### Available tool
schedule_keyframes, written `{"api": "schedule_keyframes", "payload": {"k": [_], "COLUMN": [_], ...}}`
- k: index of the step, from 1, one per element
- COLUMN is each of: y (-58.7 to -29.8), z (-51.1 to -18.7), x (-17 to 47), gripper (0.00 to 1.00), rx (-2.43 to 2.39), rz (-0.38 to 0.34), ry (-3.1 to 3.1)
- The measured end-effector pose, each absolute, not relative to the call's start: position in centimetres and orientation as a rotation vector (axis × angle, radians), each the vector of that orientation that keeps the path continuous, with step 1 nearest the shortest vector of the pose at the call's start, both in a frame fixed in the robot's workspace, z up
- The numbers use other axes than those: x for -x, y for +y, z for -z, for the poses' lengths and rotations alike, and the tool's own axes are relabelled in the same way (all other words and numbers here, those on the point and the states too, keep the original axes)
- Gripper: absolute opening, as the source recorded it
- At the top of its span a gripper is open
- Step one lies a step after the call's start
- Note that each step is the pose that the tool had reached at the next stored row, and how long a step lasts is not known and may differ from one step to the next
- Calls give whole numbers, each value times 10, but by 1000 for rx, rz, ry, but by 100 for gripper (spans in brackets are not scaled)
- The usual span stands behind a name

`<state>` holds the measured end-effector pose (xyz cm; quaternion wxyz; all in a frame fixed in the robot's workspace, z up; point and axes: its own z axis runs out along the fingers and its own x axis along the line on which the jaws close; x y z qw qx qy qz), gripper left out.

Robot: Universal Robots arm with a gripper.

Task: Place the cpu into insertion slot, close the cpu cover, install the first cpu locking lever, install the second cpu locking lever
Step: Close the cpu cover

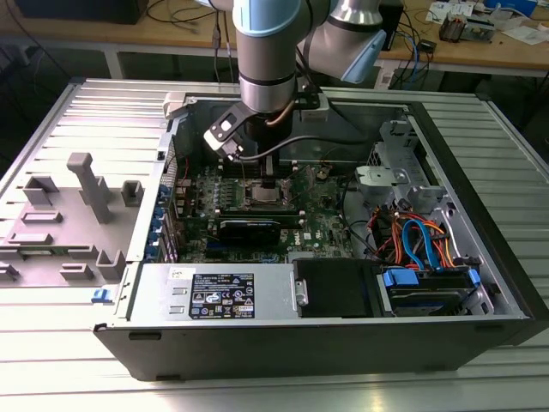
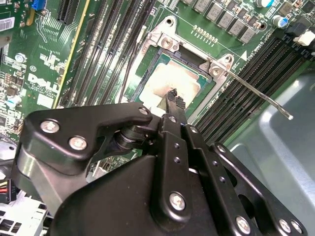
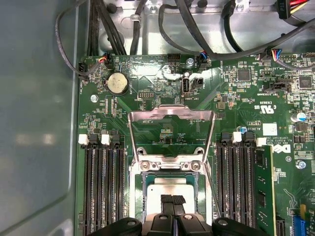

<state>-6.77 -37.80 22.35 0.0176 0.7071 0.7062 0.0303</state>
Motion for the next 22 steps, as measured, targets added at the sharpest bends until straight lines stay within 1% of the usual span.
{"api": "schedule_keyframes", "payload": {"k": [22], "y": [-378], "z": [-236], "x": [68], "gripper": [11], "rx": [-2197], "rz": [-94], "ry": [2194]}}
